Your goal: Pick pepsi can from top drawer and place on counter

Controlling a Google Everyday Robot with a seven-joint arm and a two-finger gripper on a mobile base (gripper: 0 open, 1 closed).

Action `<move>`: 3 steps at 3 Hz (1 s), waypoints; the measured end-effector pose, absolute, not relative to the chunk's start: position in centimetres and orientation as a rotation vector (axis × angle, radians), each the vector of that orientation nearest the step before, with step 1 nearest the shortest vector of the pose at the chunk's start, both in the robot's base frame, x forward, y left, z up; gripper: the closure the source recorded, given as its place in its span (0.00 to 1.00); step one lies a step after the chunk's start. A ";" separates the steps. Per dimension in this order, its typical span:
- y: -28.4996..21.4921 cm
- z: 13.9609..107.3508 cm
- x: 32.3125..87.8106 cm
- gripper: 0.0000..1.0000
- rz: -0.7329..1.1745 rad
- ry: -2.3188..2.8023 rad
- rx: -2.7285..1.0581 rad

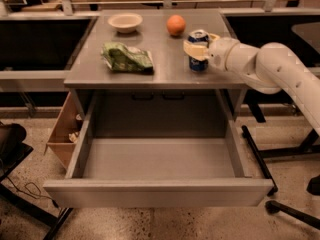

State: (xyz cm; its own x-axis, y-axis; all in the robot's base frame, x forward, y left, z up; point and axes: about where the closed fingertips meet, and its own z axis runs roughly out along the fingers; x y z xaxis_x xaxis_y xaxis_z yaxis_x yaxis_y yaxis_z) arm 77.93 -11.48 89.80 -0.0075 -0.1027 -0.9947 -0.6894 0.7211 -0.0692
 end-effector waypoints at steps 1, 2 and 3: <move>-11.5 89.9 77.9 0.85 0.523 1.532 -0.672; -11.5 89.9 77.9 0.63 0.523 1.532 -0.672; -11.5 89.9 77.9 0.39 0.523 1.532 -0.672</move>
Offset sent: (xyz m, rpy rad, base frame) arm 0.0000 0.0000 0.0012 0.0000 0.0000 0.0000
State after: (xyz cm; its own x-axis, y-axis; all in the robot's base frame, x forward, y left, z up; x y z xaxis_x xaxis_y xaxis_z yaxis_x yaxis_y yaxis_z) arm 77.93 -11.47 89.92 -0.0075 -0.1026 -0.9947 -0.6894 0.7210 -0.0692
